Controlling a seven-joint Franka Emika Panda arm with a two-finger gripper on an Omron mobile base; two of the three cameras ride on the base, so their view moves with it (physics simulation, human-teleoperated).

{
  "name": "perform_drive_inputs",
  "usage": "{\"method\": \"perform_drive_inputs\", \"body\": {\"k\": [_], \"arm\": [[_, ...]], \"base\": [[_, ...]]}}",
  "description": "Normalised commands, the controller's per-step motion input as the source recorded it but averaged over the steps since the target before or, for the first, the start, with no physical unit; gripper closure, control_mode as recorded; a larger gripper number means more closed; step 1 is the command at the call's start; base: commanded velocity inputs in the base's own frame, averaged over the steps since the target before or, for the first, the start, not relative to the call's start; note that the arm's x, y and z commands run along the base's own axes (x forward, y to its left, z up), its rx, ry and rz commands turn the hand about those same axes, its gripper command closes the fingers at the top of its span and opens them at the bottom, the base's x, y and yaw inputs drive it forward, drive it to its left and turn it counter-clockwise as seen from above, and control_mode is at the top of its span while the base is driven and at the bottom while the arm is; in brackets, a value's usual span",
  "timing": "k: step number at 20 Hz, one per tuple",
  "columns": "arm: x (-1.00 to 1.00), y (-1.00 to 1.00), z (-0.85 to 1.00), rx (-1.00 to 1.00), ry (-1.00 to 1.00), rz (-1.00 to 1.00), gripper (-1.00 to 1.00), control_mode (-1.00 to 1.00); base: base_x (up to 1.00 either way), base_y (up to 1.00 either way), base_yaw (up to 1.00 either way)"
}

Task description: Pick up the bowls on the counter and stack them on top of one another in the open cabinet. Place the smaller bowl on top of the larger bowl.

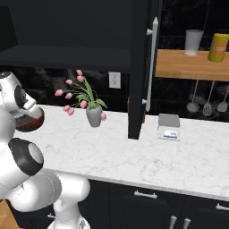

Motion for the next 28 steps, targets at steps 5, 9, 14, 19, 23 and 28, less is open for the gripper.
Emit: {"method": "perform_drive_inputs", "body": {"k": [5,9,14,19,23,28], "arm": [[0.15,0.22,-0.09,0.11,0.02,-0.04,1.0,-1.0],[0.49,0.22,-0.34,0.08,0.0,-0.06,1.0,-1.0],[0.46,0.42,-0.14,0.02,0.0,-0.06,1.0,-1.0],[0.32,0.42,-0.15,0.0,0.0,-0.03,1.0,-1.0],[0.33,0.38,-0.19,-0.03,-0.02,-0.02,1.0,-1.0],[0.46,0.17,-0.17,0.0,-0.04,-0.05,1.0,-1.0]], "base": [[0.0,0.0,0.0],[0.0,0.0,0.0],[0.0,0.0,0.0],[0.0,0.0,0.0],[0.0,0.0,0.0],[0.0,0.0,0.0]]}}
